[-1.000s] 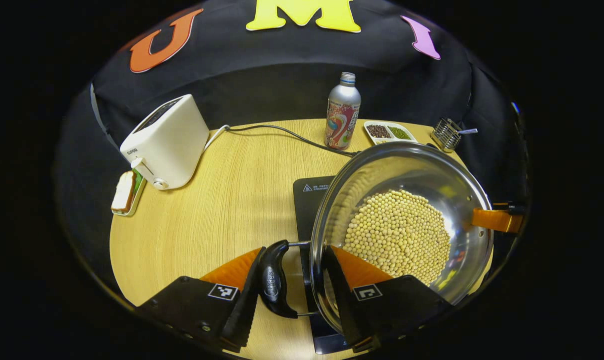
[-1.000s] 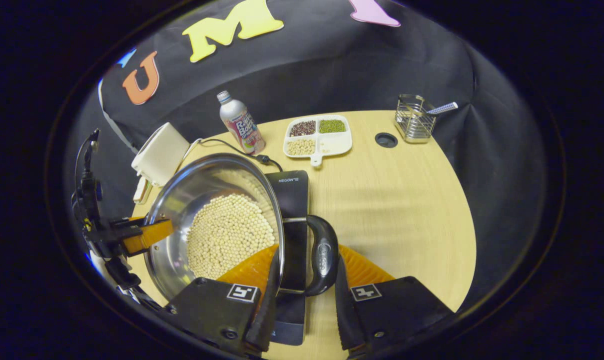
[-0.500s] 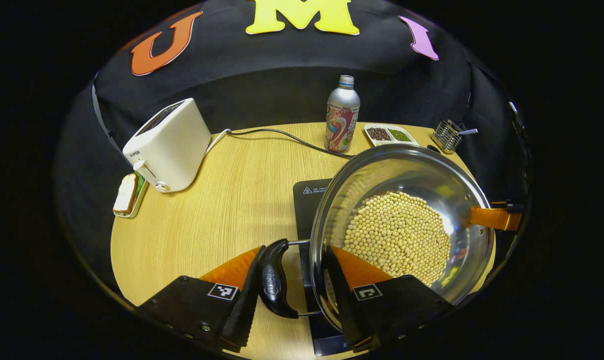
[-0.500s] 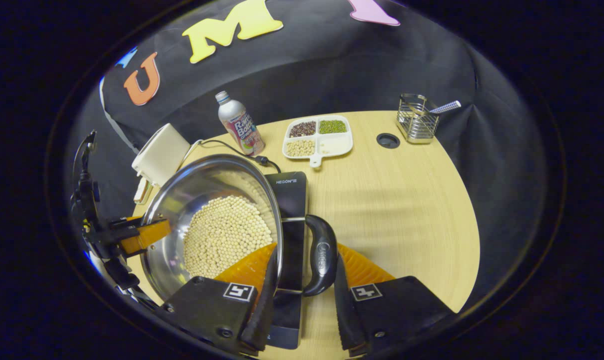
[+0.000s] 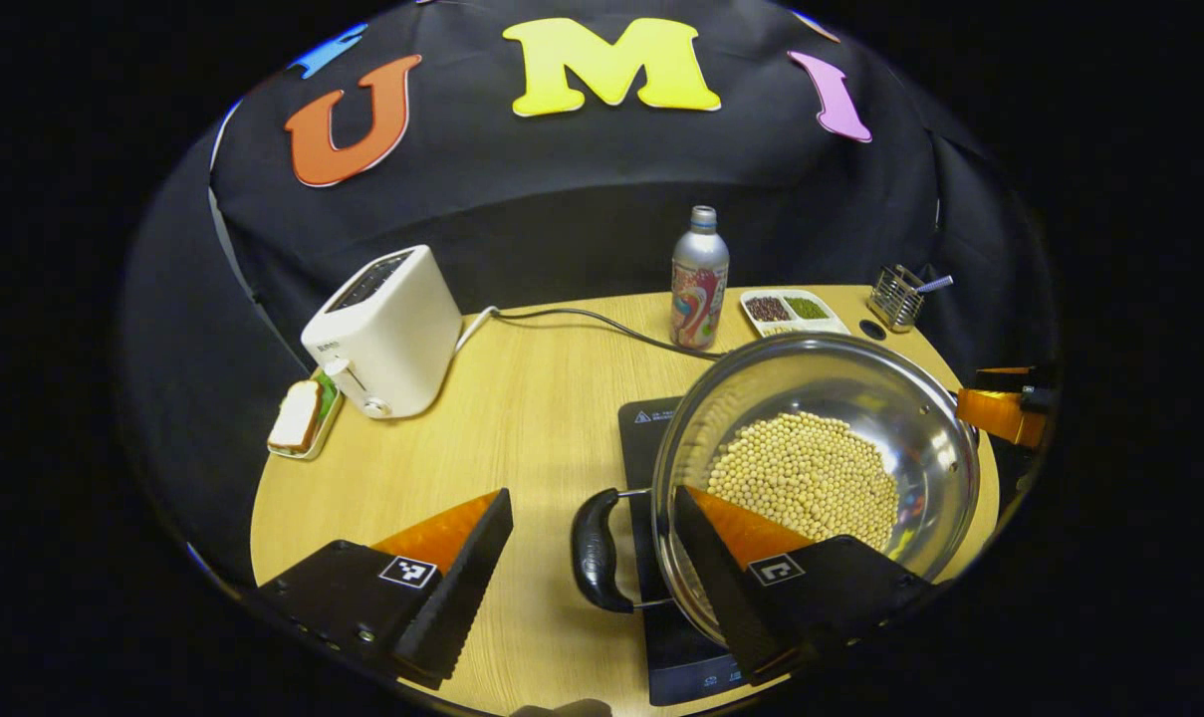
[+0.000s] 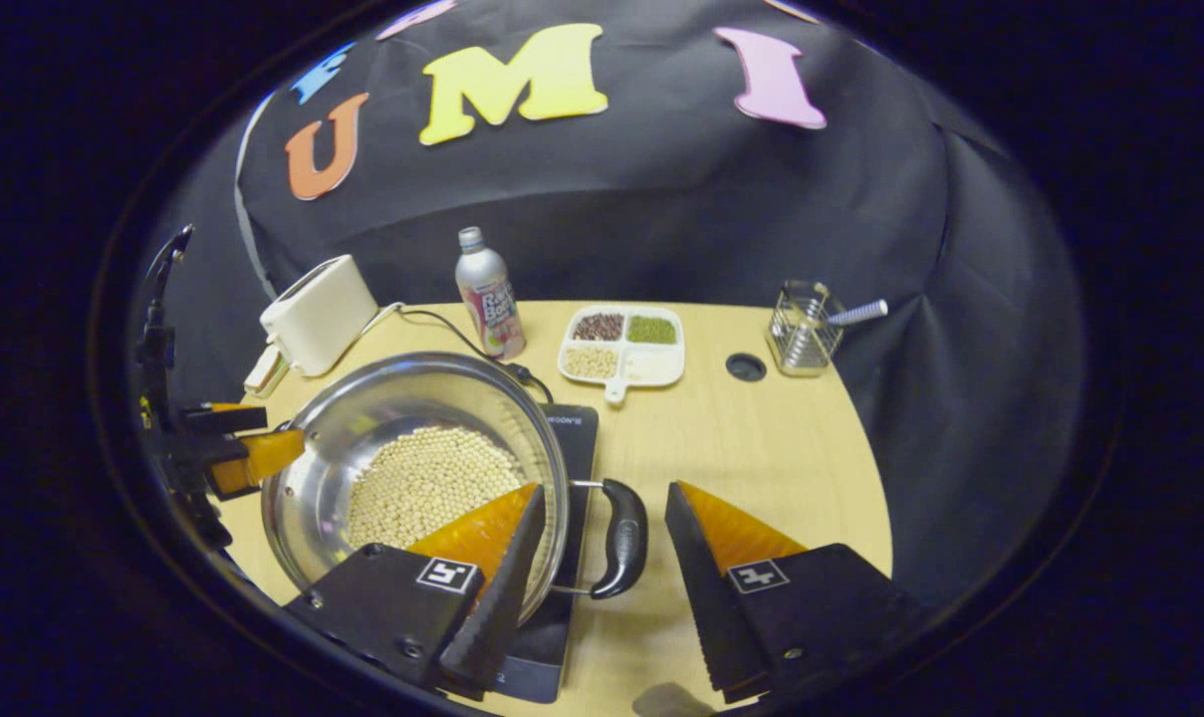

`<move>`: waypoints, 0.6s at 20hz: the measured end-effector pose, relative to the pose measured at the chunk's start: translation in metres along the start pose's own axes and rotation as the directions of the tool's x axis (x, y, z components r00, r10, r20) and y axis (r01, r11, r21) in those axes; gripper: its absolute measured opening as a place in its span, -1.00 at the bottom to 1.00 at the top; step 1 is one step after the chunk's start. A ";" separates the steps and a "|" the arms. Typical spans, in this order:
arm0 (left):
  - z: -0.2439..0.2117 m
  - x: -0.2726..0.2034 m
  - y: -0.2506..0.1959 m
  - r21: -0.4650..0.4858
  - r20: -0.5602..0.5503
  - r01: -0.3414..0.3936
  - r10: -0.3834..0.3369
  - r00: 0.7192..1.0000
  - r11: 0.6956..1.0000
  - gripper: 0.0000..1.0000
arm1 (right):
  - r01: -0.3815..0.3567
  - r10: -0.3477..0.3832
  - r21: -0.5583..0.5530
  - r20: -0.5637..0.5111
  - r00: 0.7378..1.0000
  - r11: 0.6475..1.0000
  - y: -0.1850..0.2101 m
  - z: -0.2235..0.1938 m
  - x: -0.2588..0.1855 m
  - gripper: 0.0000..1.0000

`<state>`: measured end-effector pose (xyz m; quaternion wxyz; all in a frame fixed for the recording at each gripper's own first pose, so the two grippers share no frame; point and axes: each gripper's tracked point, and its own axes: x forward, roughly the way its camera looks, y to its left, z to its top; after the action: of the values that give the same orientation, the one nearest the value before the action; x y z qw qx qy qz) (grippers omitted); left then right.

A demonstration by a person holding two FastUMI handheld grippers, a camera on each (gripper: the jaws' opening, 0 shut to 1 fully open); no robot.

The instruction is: First push the handle of the pot to place it horizontally, then grasp the pot with both hands and set it on the induction cooktop.

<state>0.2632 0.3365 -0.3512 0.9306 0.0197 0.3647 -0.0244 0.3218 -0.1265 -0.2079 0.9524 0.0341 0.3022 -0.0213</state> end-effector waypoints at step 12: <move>0.040 -0.138 0.032 -0.014 0.307 -0.056 0.058 0.950 0.998 0.94 | -0.046 0.084 -0.142 0.271 0.959 0.989 0.082 0.063 -0.128 0.63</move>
<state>0.1911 0.3707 -0.2271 0.9763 0.0240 0.2150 0.0005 0.2584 -0.0472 -0.0780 0.9855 -0.0234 0.1658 0.0260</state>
